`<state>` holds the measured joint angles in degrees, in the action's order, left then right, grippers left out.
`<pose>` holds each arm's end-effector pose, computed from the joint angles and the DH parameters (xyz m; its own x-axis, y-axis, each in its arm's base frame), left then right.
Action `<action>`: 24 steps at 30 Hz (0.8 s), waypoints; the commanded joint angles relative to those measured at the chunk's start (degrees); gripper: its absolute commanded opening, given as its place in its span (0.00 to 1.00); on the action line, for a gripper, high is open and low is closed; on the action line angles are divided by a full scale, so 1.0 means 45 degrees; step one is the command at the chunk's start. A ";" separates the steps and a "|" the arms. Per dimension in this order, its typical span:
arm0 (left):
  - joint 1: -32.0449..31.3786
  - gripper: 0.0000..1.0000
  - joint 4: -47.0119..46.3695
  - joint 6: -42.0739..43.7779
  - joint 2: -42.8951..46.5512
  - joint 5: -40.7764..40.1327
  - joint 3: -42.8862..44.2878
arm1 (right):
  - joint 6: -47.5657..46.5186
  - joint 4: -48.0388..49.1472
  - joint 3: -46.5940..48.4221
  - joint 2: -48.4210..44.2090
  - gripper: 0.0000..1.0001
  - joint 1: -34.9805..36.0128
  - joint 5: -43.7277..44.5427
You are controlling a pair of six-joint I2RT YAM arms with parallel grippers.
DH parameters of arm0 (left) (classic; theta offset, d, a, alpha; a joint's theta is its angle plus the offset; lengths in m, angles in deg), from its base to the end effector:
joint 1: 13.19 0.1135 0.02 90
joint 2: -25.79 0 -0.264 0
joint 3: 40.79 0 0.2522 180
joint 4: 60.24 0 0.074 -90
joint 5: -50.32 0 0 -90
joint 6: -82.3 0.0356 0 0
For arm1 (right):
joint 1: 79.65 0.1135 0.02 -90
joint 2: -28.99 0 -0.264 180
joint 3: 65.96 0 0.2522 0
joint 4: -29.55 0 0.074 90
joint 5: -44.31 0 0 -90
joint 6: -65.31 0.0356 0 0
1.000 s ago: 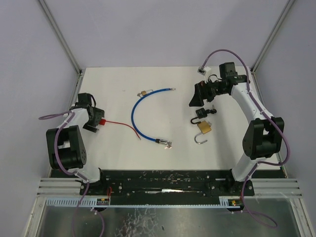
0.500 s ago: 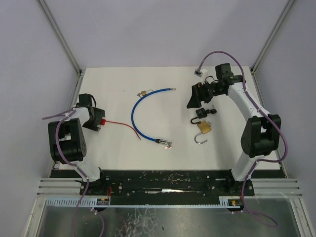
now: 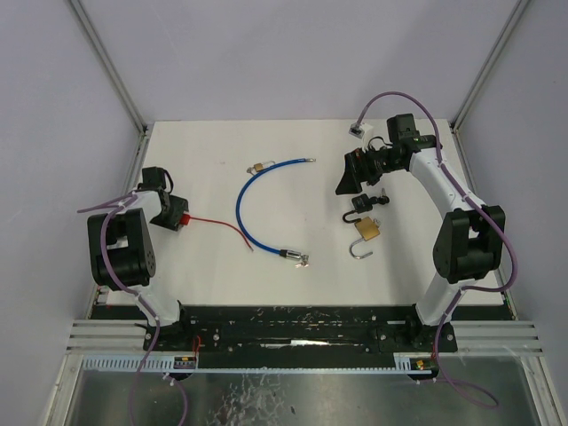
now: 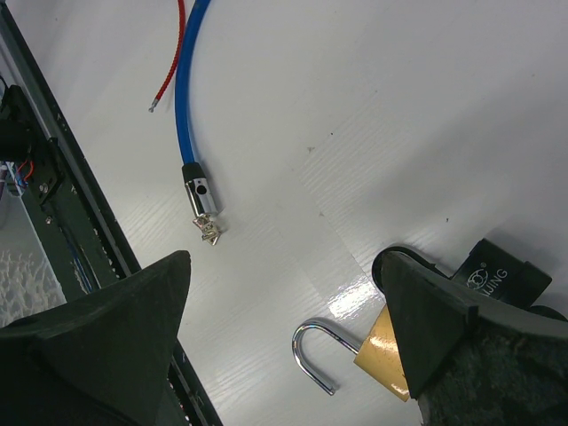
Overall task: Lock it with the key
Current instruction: Pick up the lock from the center of the board.
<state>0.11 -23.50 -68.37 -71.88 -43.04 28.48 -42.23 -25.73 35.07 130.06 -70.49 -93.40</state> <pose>0.3140 0.0764 0.1558 -0.2114 -0.9443 -0.2523 -0.8941 0.2911 -0.3405 0.3696 0.0863 0.2919 -0.6166 -0.3048 -0.7259 -0.7430 0.5301 0.4086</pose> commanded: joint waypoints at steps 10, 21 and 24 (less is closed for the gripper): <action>-0.0208 0.24 0.0204 0.1536 0.0375 0.0545 0.1095 | -0.0135 -0.0276 0.0655 -0.0322 0.94 0.0130 -0.0743; -0.2241 0.09 -0.2018 0.3498 0.1959 0.2780 0.3558 | -0.2465 -0.1942 0.4182 -0.0364 0.93 0.0111 -0.2210; -0.3128 0.09 -0.3937 0.3446 0.2324 0.4004 0.3807 | -0.2073 -0.1449 0.5010 -0.0372 0.93 0.0110 -0.3118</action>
<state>-9.88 -28.09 -55.27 -64.58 -33.84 42.77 -50.17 -32.76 52.33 130.09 -70.42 -100.30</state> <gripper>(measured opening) 0.363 0.934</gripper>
